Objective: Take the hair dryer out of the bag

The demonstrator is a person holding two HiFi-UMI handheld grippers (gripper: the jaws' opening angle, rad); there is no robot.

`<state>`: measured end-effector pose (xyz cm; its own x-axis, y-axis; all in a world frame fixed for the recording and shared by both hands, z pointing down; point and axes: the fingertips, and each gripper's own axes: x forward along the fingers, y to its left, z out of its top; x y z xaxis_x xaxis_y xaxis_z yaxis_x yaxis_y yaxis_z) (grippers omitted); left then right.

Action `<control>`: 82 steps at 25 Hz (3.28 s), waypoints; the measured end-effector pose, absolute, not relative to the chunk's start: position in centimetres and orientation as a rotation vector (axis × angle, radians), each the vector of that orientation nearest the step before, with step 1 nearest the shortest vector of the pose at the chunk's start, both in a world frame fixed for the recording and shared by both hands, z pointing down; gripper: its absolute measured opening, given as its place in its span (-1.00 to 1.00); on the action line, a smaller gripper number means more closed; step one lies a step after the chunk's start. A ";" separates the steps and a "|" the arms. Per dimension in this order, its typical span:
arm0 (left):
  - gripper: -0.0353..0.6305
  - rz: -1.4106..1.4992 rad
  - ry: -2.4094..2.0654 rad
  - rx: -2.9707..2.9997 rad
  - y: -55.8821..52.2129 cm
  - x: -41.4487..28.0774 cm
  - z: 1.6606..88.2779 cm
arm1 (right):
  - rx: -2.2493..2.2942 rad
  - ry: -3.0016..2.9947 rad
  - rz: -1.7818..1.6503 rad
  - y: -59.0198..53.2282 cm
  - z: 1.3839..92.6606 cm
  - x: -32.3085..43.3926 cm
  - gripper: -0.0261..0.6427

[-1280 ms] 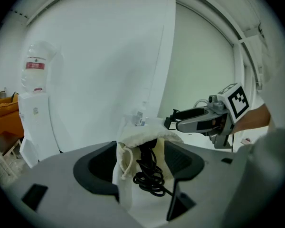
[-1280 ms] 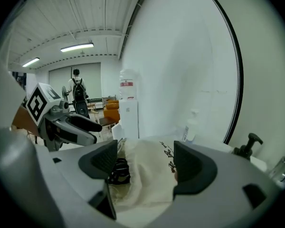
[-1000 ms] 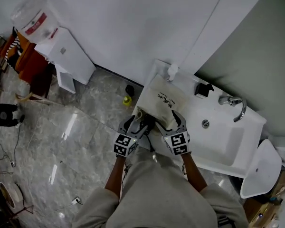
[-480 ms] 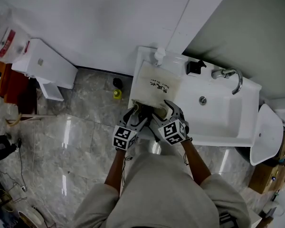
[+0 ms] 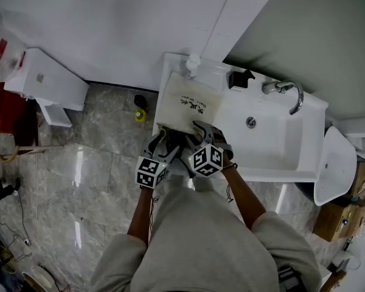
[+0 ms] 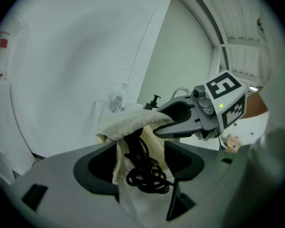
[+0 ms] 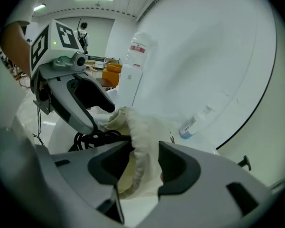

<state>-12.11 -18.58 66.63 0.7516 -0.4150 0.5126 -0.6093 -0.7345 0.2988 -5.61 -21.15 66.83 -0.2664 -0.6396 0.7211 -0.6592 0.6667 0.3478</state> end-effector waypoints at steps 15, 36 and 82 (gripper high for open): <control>-0.01 0.626 -0.888 2.434 -17.8 -10.5 67.3 | 0.851 -1.986 -0.138 -21.4 65.9 -5.0 -0.85; -0.01 0.747 -0.789 2.395 -20.0 -6.4 69.6 | 0.822 -2.014 -0.143 -21.8 64.1 -4.5 -0.88; -0.15 1.127 -0.853 2.146 -23.3 -5.4 75.6 | 0.775 -2.040 -0.090 -22.2 65.0 -4.2 -0.88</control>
